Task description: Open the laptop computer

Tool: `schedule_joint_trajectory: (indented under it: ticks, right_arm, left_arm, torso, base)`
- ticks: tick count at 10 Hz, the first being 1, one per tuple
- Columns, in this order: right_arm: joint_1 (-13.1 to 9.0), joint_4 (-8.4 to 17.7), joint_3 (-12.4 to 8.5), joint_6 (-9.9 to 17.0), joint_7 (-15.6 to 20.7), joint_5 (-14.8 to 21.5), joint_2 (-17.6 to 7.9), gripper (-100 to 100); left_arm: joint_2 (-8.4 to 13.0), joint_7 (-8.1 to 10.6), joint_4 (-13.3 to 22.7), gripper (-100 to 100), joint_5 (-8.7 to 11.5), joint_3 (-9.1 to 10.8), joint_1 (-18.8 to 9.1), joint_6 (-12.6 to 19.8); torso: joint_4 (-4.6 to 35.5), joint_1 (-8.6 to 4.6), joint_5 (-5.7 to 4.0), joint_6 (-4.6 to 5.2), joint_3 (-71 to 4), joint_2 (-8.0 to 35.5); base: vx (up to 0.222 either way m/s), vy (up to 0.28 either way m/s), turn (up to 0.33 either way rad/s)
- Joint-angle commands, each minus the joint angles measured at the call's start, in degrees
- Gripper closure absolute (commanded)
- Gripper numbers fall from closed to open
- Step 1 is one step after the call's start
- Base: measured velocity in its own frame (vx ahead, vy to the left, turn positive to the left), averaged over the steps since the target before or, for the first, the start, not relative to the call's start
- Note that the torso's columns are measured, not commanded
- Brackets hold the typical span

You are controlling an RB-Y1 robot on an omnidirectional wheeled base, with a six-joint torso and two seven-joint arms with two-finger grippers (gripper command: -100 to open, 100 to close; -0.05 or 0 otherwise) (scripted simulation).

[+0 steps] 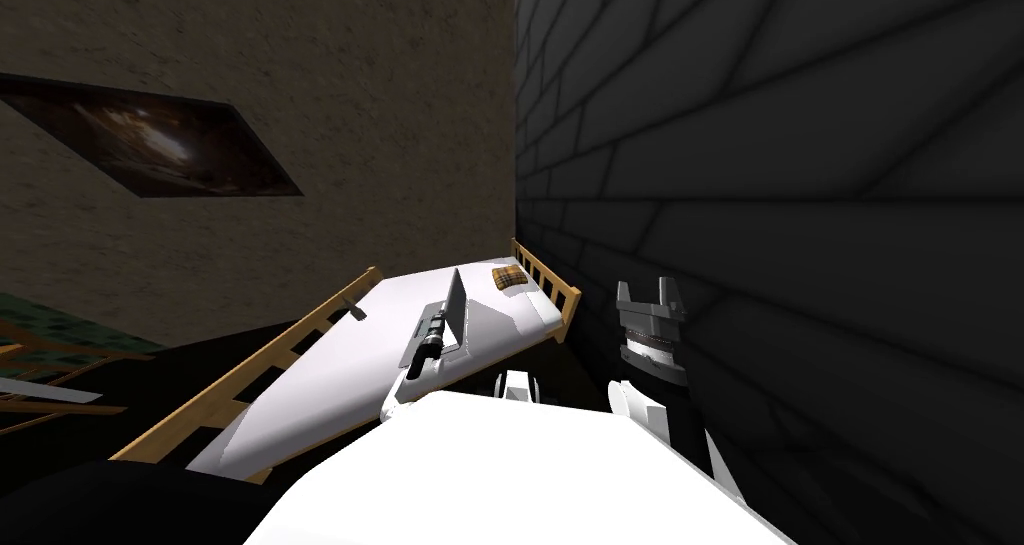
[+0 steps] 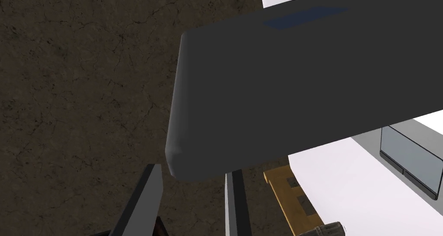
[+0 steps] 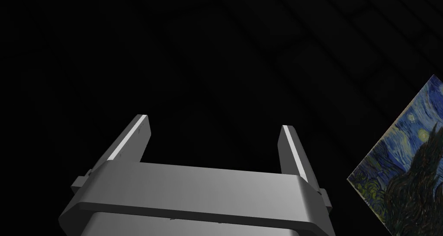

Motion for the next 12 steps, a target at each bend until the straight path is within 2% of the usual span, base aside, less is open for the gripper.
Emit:
schedule_joint_trajectory:
  ticks: [1, 3, 4, 5, 8, 9, 11, 12]
  right_arm:
    - [0.0, 0.0, 0.0, 0.0, 0.0, 0.0, 0.0, 0]
    - [0.0, 0.0, 0.0, 0.0, 0.0, 0.0, 0.0, 0]
    - [0.0, 0.0, 0.0, 0.0, 0.0, 0.0, 0.0, 0]
    - [0.0, 0.0, 0.0, 0.0, 0.0, 0.0, 0.0, 0]
    - [0.0, 0.0, 0.0, 0.0, 0.0, 0.0, 0.0, 0]
    - [0.0, 0.0, 0.0, 0.0, 0.0, 0.0, 0.0, 0]
    - [0.0, 0.0, 0.0, 0.0, 0.0, 0.0, 0.0, 0]
    - [0.0, 0.0, 0.0, 0.0, 0.0, 0.0, 0.0, 0]
  left_arm:
    - [-0.7, 1.73, 2.1, 100, 1.3, -0.34, -0.7, -0.8]
    - [-1.3, 3.71, 3.7, 100, 2.9, -1.08, -1.6, -1.7]
    - [-1.3, 3.71, 3.7, 100, 2.9, -1.08, -1.6, -1.7]
    - [-1.6, 4.7, 4.5, 100, 3.7, -1.45, -2.1, -2.2]
    - [-2.6, 7.67, 6.9, 100, 6.0, -2.56, -3.4, -3.6]
    - [-2.2, 6.93, 6.2, 100, 5.5, -2.27, -3.4, -4.1]
    - [-2.5, 10.39, 10.3, 100, 7.7, -4.0, -2.7, -8.2]
    - [-2.5, 10.39, 10.5, 100, 7.7, -4.0, -2.7, -9.2]
  torso:
    - [-0.1, 0.14, 0.05, -0.13, 0.0, -0.1]
    - [-0.2, -0.6, -0.05, 0.04, -0.2, -0.4]
    - [-0.2, -0.7, -0.02, 0.25, -0.2, -0.3]
    - [-0.2, -0.84, -0.01, 0.35, -0.2, -0.3]
    - [-0.2, -0.59, 0.04, 0.3, -0.1, -0.2]
    - [-0.1, -0.58, -0.03, 0.21, -0.1, -0.1]
    - [0.0, -0.98, -0.26, 0.33, -0.1, -0.2]
    - [-0.1, -0.79, -0.11, 0.4, -0.1, -0.3]
  base:
    - [-0.07, 0.167, -0.011]
    - [-0.05, 0.133, 0.045]
    - [-0.054, 0.112, 0.007]
    - [-0.05, 0.107, 0.007]
    - [-0.072, 0.151, -0.009]
    - [-0.043, 0.076, -0.006]
    - [-0.001, 0.122, -0.069]
    - [0.003, 0.121, -0.051]
